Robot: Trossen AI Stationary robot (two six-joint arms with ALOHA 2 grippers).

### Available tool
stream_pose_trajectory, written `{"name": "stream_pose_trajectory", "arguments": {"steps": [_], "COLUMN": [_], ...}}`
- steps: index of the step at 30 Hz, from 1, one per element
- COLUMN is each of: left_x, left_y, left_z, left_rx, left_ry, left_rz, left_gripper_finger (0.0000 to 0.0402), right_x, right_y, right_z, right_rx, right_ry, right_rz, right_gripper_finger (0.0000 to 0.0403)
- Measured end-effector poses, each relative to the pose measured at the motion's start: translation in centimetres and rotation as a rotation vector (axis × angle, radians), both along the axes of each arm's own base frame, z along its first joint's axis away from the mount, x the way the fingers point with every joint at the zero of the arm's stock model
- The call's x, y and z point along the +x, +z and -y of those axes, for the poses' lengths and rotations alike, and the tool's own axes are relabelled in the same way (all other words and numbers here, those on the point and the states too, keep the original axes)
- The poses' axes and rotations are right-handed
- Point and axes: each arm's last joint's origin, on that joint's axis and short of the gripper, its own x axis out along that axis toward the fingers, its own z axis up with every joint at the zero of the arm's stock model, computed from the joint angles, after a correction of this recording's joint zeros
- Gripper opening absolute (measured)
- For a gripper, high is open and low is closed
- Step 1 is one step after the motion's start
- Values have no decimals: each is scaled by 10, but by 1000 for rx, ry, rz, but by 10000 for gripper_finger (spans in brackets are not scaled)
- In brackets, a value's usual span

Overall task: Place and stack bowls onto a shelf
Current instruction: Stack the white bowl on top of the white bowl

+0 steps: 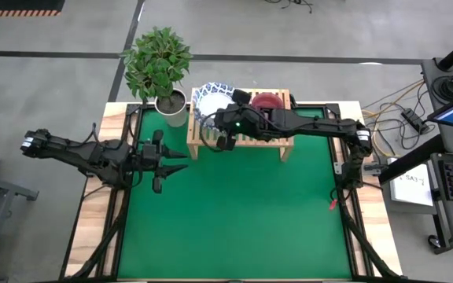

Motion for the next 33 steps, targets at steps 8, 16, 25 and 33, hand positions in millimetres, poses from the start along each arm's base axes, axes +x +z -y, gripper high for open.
{"name": "stream_pose_trajectory", "arguments": {"steps": [8,16,25,33], "left_x": [0,-4,-4,-4], "left_y": [-1,-1,-1,0], "left_z": [0,-1,-1,-1], "left_rx": [3,1,-11,-8], "left_ry": [0,0,0,0], "left_rz": [-14,-20,-12,-11], "left_gripper_finger": [119,119,119,119], "right_x": [-11,-7,7,1], "right_y": [9,-2,-22,-48], "right_z": [-38,-62,4,36], "right_rx": [66,30,13,225], "right_ry": [52,139,84,103], "right_rz": [5,103,444,464], "right_gripper_finger": [112,103,14,9]}}
